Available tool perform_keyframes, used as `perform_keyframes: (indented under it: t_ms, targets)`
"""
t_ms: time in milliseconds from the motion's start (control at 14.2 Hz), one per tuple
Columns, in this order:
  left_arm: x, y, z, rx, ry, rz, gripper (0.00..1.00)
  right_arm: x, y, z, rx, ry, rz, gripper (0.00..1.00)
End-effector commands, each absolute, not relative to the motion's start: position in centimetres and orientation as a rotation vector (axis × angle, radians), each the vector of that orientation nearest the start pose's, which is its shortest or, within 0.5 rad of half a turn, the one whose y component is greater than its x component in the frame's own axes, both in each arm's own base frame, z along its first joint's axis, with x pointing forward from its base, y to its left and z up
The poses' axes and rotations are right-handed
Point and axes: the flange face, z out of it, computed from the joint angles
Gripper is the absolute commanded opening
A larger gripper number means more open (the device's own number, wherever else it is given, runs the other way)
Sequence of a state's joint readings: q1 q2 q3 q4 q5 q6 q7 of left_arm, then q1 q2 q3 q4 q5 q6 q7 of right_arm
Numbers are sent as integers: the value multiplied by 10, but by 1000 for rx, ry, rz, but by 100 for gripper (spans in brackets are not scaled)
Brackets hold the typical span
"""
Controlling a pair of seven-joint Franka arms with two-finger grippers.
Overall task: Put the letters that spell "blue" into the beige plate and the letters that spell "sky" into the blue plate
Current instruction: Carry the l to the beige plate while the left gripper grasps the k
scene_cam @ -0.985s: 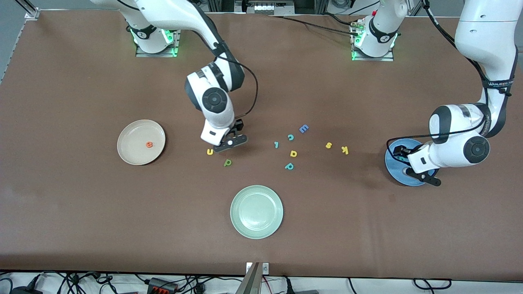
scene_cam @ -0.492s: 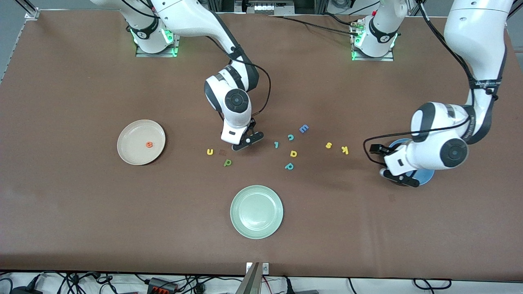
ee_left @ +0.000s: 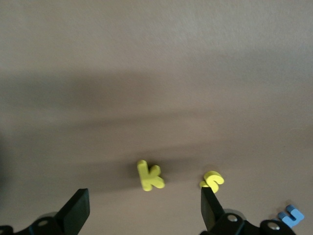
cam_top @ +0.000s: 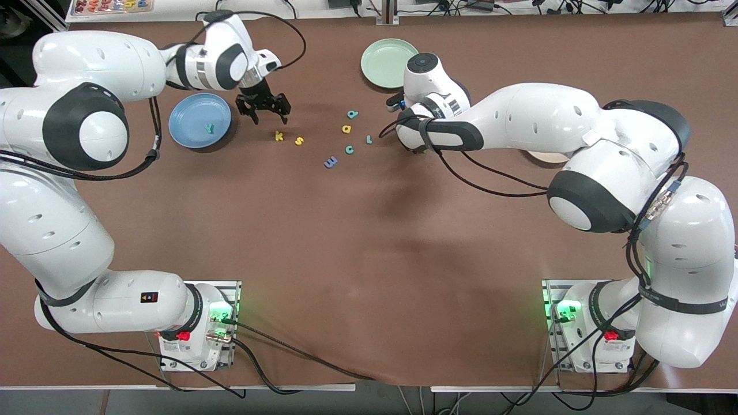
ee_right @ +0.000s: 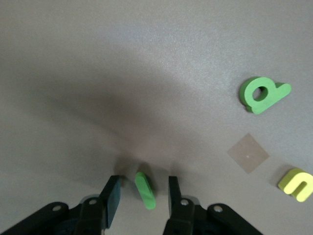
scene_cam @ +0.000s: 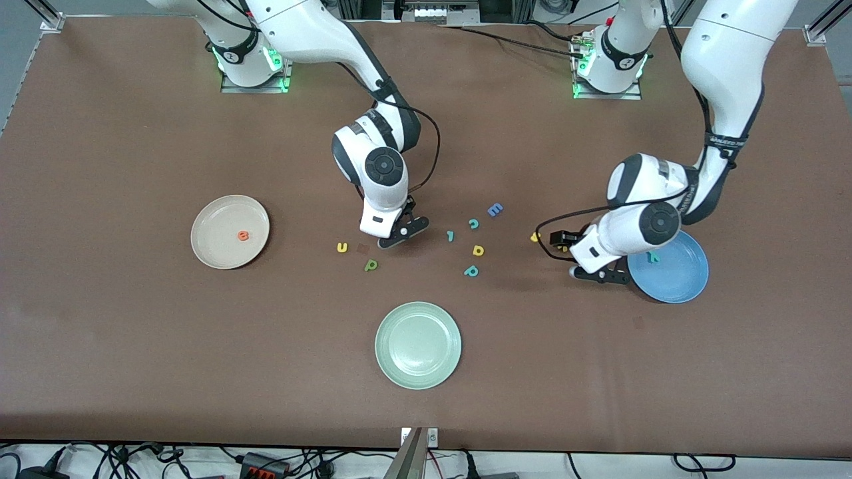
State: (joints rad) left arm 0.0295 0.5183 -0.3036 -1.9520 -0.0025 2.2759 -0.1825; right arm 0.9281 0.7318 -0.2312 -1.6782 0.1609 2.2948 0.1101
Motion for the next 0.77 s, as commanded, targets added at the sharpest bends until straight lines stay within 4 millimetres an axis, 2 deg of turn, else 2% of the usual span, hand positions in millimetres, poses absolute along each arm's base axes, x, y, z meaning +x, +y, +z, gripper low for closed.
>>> perform_keyframes:
  t_ms: [0,70,281,422,563,703]
  targets:
    - [574,-156,208,-3218,70,321,100,506,445,175,-3085,-849,95,24]
    - [573,-154,203,-3216,65,333,100,509,444,178,-3084,-852,86,16]
    - [570,-153,190,-3207,73,363,99,517,442,185,-3074,-854,73,9]
    - [570,-152,183,-3149,172,347,81,530,429,192,-3083,-823,65,9]
    - [570,-151,183,-3134,194,335,73,558,393,223,-3107,-723,55,9]
    - [570,-155,180,-3135,198,342,73,589,330,251,-3152,-558,140,9]
